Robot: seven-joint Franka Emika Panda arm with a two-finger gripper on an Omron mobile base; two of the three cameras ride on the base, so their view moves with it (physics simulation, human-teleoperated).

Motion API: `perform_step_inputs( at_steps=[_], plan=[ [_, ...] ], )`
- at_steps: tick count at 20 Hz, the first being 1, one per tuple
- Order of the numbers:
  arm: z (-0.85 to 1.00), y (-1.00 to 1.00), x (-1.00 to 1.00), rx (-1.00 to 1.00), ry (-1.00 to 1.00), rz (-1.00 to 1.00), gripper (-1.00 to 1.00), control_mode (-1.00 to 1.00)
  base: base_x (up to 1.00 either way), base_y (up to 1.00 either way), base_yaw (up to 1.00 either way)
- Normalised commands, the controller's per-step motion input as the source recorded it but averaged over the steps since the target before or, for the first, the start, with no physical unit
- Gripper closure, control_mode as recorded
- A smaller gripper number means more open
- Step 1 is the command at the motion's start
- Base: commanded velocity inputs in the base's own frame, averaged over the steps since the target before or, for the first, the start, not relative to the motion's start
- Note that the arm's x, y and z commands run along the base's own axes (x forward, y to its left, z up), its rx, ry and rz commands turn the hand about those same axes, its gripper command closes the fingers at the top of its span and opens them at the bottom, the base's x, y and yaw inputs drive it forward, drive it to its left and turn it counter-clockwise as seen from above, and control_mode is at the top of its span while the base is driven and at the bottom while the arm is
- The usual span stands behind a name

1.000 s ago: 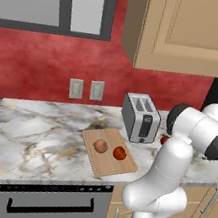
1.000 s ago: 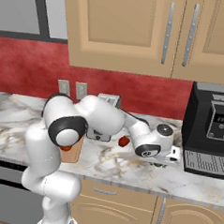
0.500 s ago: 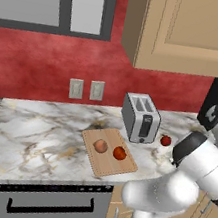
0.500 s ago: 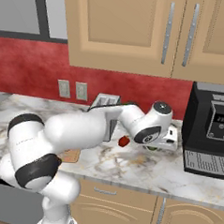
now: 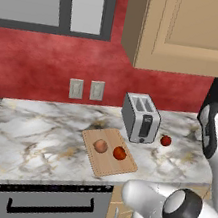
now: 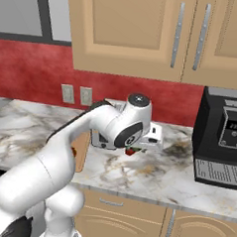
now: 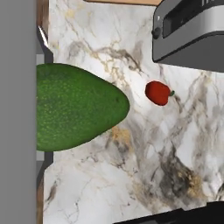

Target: Place the avocado, onion, tomato, and bell pepper on the cutting board.

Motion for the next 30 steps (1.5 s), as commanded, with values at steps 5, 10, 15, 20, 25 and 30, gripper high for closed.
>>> perform_step_inputs(
  at_steps=[5, 10, 15, 20, 25, 30],
  plan=[
    [0.18, 0.98, -0.27, -0.01, -0.02, -0.01, 1.0, -1.0, 0.0, 0.0, 0.0],
    [0.04, 1.0, -0.16, -0.01, 0.0, 0.0, 1.0, -1.0, 0.0, 0.0, 0.0],
    [0.0, 1.0, -0.1, -0.01, 0.0, 0.0, 1.0, -1.0, 0.0, 0.0, 0.0],
    [0.0, 0.96, -0.06, 0.0, 0.0, 0.0, 1.0, -1.0, 0.0, 0.0, 0.0],
    [0.0, 0.82, 0.0, 0.0, 0.02, 0.0, 1.0, -1.0, 0.0, 0.0, 0.0],
    [0.0, 0.68, 0.0, 0.0, 0.13, 0.0, 1.0, -1.0, 0.0, 0.0, 0.0]
  ],
)
